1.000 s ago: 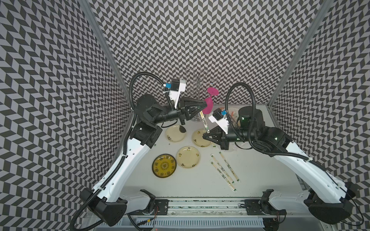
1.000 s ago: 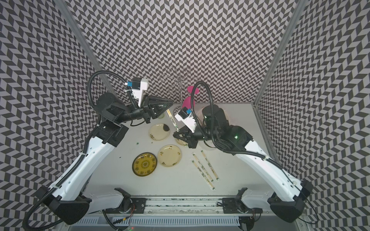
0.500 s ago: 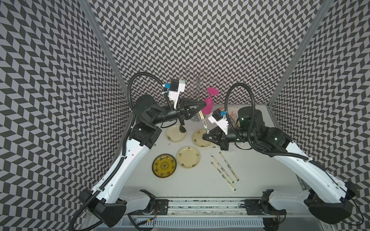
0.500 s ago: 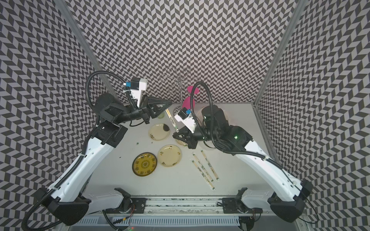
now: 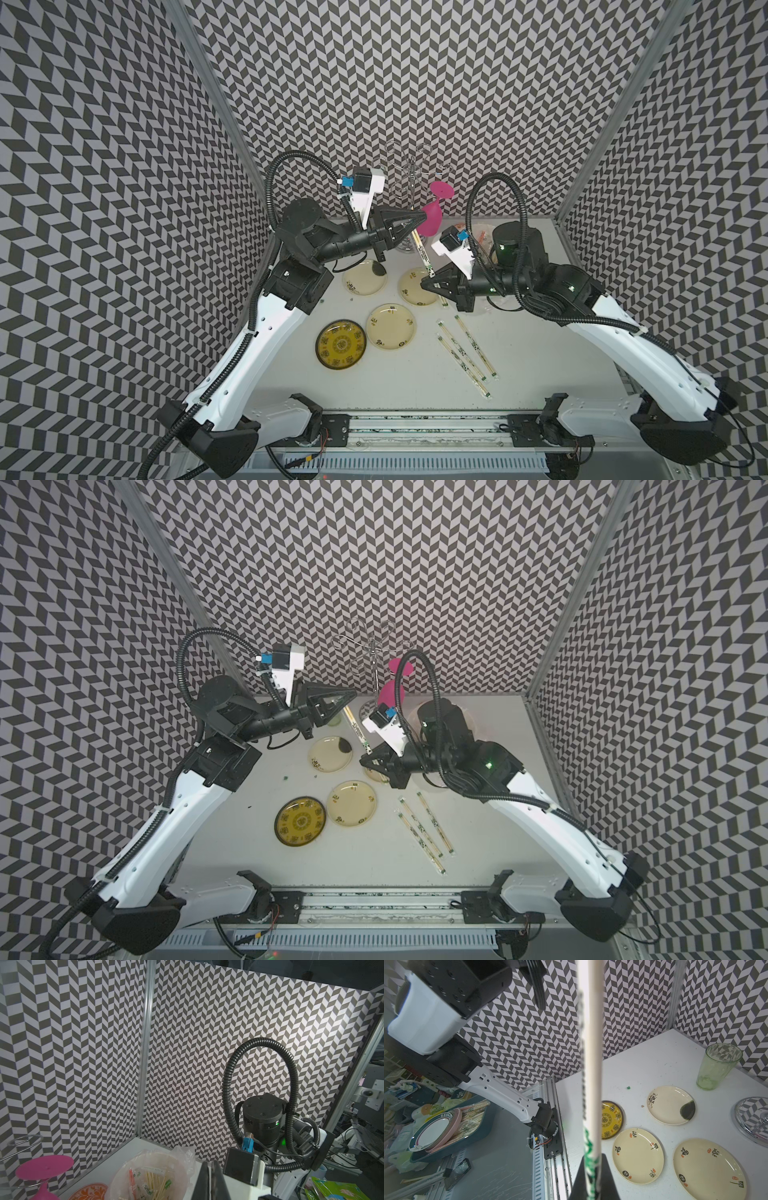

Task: Remove the packaging of disposable chopsticks
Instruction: Remove the packet bag from the disposable chopsticks.

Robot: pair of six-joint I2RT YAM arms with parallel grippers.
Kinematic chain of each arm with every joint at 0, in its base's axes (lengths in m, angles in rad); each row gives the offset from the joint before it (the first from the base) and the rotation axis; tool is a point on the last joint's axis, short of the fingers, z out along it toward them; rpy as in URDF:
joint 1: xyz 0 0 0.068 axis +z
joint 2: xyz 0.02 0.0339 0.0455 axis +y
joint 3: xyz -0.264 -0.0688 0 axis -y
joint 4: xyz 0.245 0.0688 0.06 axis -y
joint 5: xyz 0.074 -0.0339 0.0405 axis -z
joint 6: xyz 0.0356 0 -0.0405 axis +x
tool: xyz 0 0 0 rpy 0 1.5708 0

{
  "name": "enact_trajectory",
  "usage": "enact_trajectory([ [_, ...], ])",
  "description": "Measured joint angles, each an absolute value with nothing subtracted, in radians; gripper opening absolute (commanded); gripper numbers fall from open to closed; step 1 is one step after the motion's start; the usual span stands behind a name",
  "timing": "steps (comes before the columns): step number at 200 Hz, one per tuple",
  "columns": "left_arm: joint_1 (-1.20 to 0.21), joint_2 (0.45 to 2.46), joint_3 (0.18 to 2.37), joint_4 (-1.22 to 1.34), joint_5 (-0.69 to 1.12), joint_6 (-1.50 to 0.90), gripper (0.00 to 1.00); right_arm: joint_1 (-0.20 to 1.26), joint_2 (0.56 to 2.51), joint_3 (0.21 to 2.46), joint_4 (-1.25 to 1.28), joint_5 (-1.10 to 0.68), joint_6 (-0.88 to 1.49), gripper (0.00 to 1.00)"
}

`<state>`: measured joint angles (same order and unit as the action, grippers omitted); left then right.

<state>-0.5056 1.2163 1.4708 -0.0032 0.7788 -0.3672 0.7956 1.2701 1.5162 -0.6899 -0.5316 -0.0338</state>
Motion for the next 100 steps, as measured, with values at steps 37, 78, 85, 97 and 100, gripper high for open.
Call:
enact_trajectory([
  [37,-0.505,1.217,1.471,-0.01,0.776,-0.345,0.15,0.797,1.273,1.519,-0.709,-0.557,-0.026,0.0],
  [78,-0.505,1.218,1.47,0.014,0.791,-0.351,0.0,0.797,1.278,1.533,-0.719,-0.57,-0.016,0.0],
  [85,-0.505,1.218,1.47,0.015,0.79,-0.35,0.0,0.796,1.278,1.534,-0.719,-0.57,-0.016,0.0],
  [97,-0.505,1.217,1.47,0.015,0.789,-0.346,0.0,0.797,1.278,1.534,-0.721,-0.57,-0.015,0.0],
  [100,-0.505,1.217,1.47,0.015,0.789,-0.345,0.0,0.797,1.278,1.534,-0.721,-0.57,-0.015,0.0],
])
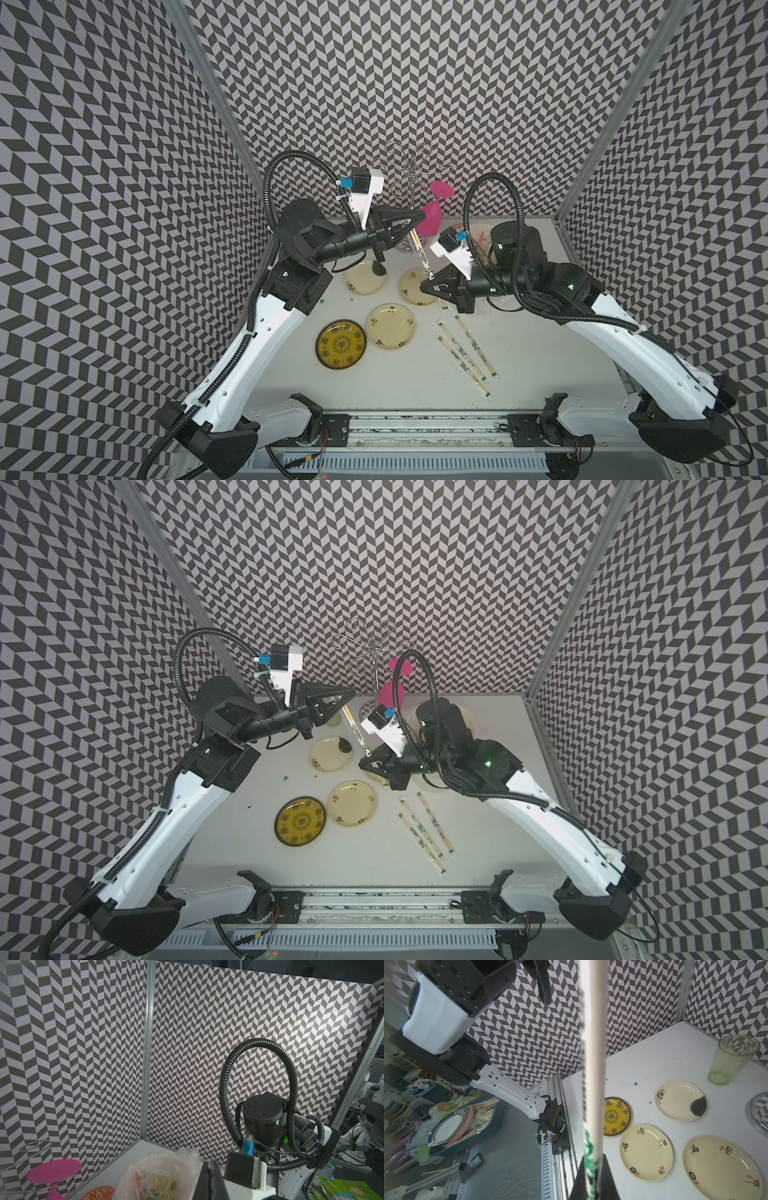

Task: Remove the packaging of disposable chopsticks
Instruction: Remove the packet bag from the disposable chopsticks.

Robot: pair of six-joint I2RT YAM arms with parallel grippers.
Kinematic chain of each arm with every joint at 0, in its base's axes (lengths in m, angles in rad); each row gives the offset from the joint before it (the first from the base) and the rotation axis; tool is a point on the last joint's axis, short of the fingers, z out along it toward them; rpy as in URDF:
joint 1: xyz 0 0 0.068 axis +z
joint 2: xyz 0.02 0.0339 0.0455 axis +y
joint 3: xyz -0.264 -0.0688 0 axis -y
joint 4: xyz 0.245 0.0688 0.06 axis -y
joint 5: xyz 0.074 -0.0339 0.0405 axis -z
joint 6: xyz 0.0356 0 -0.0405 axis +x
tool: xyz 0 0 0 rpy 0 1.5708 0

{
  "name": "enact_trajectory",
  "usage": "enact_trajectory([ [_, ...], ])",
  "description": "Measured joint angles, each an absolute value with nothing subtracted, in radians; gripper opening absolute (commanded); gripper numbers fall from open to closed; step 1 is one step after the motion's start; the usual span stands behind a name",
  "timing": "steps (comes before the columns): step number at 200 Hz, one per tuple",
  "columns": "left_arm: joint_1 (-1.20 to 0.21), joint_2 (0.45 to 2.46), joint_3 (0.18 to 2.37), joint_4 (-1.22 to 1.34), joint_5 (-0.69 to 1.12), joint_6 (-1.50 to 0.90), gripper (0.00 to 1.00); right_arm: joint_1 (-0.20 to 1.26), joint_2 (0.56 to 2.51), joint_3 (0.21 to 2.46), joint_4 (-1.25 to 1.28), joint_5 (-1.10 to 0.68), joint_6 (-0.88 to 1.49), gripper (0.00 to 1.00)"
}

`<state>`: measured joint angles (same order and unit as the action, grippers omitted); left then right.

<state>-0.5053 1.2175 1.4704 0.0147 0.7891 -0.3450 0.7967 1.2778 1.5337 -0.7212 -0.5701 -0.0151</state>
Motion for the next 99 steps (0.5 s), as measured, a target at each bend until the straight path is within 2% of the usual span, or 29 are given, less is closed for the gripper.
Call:
enact_trajectory([
  [34,-0.549,1.206,1.472,-0.039,0.663,-0.265,0.0,0.796,1.287,1.546,-0.732,-0.566,0.016,0.0],
  [61,-0.69,1.182,1.472,-0.075,0.343,-0.137,0.0,0.799,1.319,1.613,-0.781,-0.58,0.111,0.0],
  [99,-0.772,1.11,1.385,0.021,0.065,-0.122,0.0,0.824,1.412,1.793,-0.866,-0.598,0.257,0.0],
])
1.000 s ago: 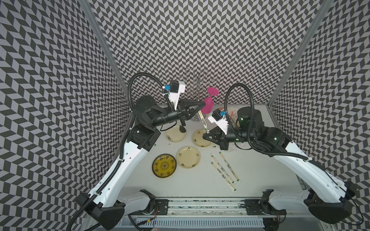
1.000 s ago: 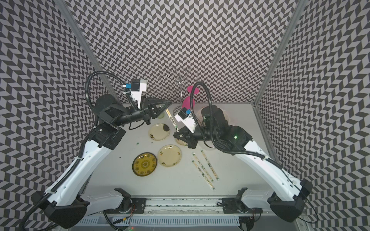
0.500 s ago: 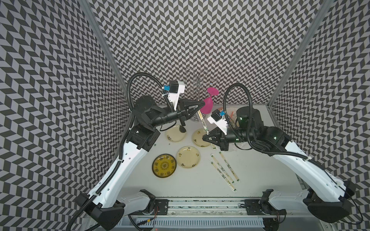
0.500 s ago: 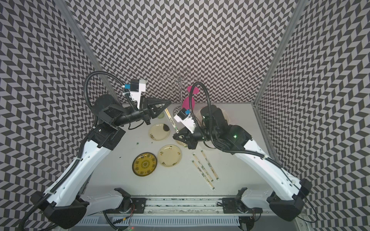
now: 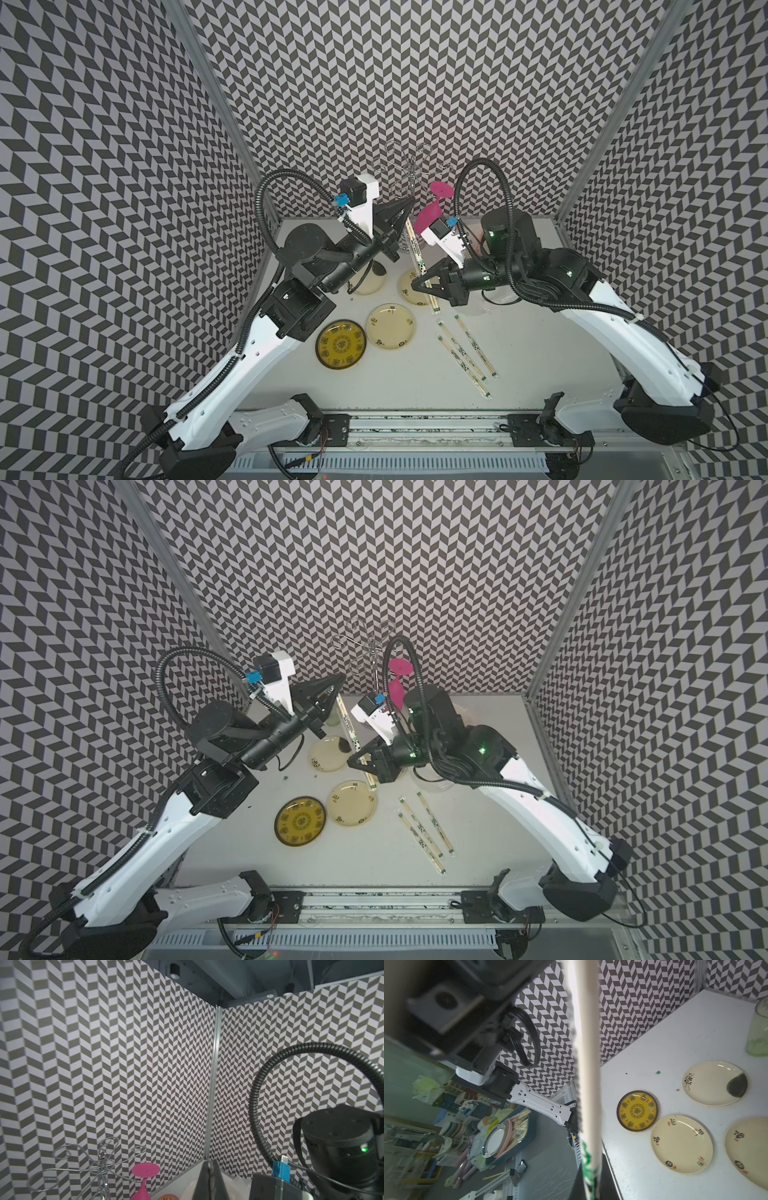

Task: Remove the packaging of disposable chopsticks
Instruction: Remove the packet bag from the disposable chopsticks.

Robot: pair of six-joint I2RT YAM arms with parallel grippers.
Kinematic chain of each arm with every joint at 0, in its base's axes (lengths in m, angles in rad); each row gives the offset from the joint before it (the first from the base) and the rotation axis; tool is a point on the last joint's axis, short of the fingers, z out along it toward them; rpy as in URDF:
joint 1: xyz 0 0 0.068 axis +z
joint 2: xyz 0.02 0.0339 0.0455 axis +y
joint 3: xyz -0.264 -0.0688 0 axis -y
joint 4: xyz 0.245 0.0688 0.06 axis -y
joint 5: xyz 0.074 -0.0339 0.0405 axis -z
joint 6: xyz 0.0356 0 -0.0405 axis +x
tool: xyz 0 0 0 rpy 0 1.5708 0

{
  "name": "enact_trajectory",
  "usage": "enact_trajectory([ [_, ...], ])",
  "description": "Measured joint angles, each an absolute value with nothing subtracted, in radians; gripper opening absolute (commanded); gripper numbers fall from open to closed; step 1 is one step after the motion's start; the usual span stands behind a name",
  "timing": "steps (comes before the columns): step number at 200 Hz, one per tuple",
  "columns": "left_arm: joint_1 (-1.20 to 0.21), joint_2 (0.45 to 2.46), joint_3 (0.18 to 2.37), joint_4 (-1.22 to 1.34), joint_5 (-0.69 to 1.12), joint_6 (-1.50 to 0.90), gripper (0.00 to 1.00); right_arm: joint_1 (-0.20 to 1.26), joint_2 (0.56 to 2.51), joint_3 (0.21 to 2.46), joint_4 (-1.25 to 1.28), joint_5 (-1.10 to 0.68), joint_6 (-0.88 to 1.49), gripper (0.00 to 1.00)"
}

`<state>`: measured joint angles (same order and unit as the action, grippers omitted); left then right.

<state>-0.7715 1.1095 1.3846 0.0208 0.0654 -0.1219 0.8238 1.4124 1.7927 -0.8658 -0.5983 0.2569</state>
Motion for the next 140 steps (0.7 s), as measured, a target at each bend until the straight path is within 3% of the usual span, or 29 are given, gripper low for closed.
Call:
enact_trajectory([
  [28,-0.803,1.082,1.283,0.132,-0.048,-0.159,0.0,0.824,1.462,1.873,-0.925,-0.616,0.318,0.0],
  [85,-0.879,1.055,1.168,0.183,-0.176,-0.216,0.0,0.818,1.465,1.822,-0.926,-0.624,0.376,0.0],
  [104,-0.887,1.046,1.16,0.176,-0.175,-0.241,0.0,0.813,1.445,1.772,-0.878,-0.617,0.382,0.0],
  [140,-0.987,1.037,1.087,0.098,-0.007,-0.315,0.0,0.704,1.394,1.689,-0.54,-0.466,0.446,0.0],
])
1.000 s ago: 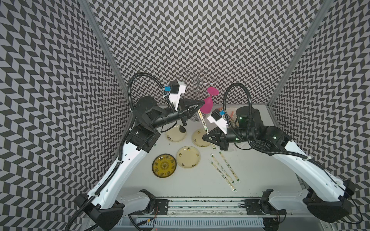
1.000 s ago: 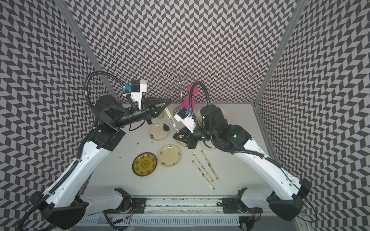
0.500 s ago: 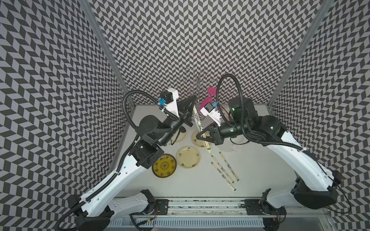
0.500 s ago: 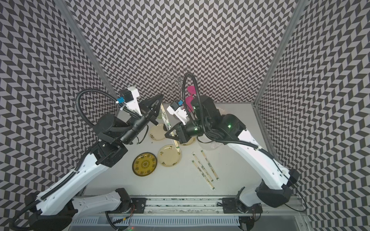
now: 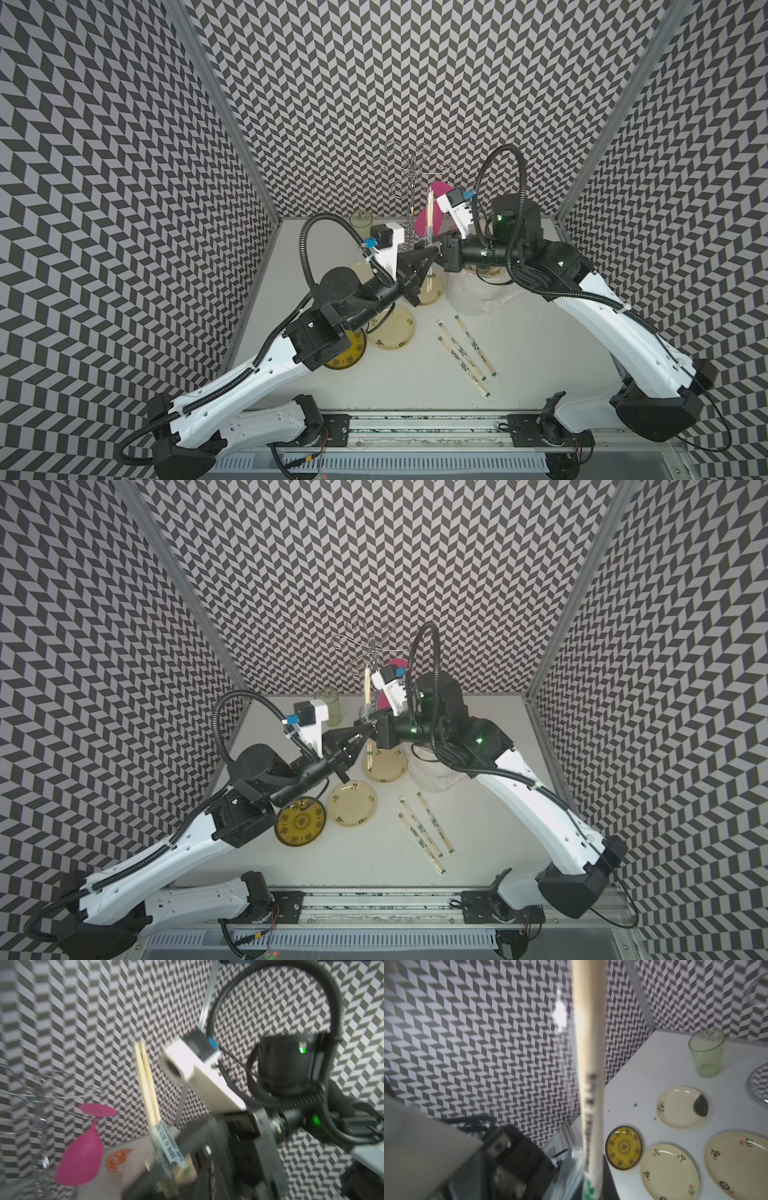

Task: Remove the packaging of disposable chopsticks
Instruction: Remove the packet bag from the disposable chopsticks, then adjust the disposable chopsticks.

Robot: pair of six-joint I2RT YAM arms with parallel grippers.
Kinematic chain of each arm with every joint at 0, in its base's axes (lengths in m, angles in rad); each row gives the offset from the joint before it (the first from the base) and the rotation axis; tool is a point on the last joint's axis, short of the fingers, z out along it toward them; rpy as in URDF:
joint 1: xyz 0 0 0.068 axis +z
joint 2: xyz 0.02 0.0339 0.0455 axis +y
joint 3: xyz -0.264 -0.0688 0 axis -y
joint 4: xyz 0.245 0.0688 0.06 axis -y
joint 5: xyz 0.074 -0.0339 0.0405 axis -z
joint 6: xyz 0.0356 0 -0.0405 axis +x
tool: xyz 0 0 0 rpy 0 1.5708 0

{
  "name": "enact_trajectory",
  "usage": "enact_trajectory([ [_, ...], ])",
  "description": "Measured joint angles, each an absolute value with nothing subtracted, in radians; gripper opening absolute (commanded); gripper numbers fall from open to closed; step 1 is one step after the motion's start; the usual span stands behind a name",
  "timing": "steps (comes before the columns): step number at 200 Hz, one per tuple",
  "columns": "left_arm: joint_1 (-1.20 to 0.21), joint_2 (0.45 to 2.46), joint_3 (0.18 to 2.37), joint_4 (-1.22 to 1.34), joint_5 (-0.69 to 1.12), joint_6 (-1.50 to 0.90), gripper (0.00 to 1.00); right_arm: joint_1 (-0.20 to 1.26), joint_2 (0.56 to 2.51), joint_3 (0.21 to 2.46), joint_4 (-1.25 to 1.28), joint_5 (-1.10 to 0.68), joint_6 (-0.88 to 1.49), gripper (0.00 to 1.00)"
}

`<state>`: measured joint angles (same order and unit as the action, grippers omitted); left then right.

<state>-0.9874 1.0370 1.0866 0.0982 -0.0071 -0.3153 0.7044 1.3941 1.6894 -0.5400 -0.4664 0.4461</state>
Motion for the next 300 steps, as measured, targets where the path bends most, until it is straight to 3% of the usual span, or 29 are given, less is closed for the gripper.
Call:
enact_trajectory([
  [66,-0.975,1.045,1.126,0.041,0.032,-0.302,0.0,0.71,1.376,1.637,-0.4,-0.435,0.451,0.0],
  [86,-0.946,1.025,1.148,0.049,0.059,-0.27,0.67,0.71,1.353,1.604,-0.397,-0.41,0.428,0.0],
  [94,-0.932,1.01,1.152,0.052,0.069,-0.26,0.79,0.71,1.342,1.594,-0.4,-0.397,0.414,0.0],
  [99,-0.924,1.0,1.156,0.051,0.075,-0.253,0.81,0.71,1.335,1.59,-0.404,-0.39,0.404,0.0],
  [144,-0.849,0.992,1.349,-0.001,0.166,-0.211,0.77,0.71,1.26,1.574,-0.436,-0.344,0.293,0.0],
  [180,-0.755,1.158,1.666,-0.06,0.414,-0.251,0.63,0.71,1.212,1.51,-0.439,-0.364,0.181,0.0],
  [197,-0.743,1.235,1.752,-0.065,0.541,-0.279,0.62,0.71,1.208,1.487,-0.441,-0.387,0.142,0.0],
  [243,-0.725,1.367,1.735,-0.113,0.722,-0.338,0.62,0.71,1.199,1.471,-0.426,-0.482,0.095,0.0],
  [300,-0.61,1.308,1.649,-0.032,0.799,-0.448,0.62,0.705,1.186,1.436,-0.413,-0.554,0.083,0.0],
])
